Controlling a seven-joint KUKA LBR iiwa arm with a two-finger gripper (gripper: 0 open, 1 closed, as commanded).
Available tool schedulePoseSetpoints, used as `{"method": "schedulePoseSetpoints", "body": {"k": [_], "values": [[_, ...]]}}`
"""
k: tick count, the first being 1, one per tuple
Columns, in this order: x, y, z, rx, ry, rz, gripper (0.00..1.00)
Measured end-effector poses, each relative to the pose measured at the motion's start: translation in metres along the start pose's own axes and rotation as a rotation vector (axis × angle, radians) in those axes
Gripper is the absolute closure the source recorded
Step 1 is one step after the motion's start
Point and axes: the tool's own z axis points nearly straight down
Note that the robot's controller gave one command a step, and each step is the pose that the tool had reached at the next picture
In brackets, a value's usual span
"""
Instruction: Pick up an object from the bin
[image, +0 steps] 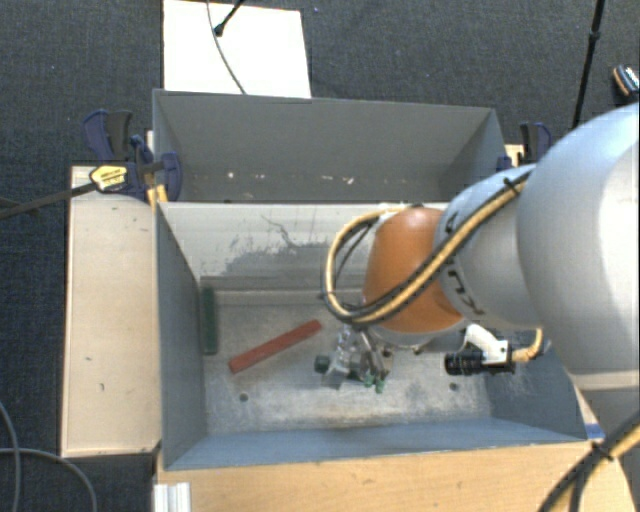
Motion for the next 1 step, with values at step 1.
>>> {"method": "schedulePoseSetpoints", "body": {"k": [1], "values": [[-0.0025,0.0013,-0.0941,-0.002,-0.004,-0.005,1.00]]}}
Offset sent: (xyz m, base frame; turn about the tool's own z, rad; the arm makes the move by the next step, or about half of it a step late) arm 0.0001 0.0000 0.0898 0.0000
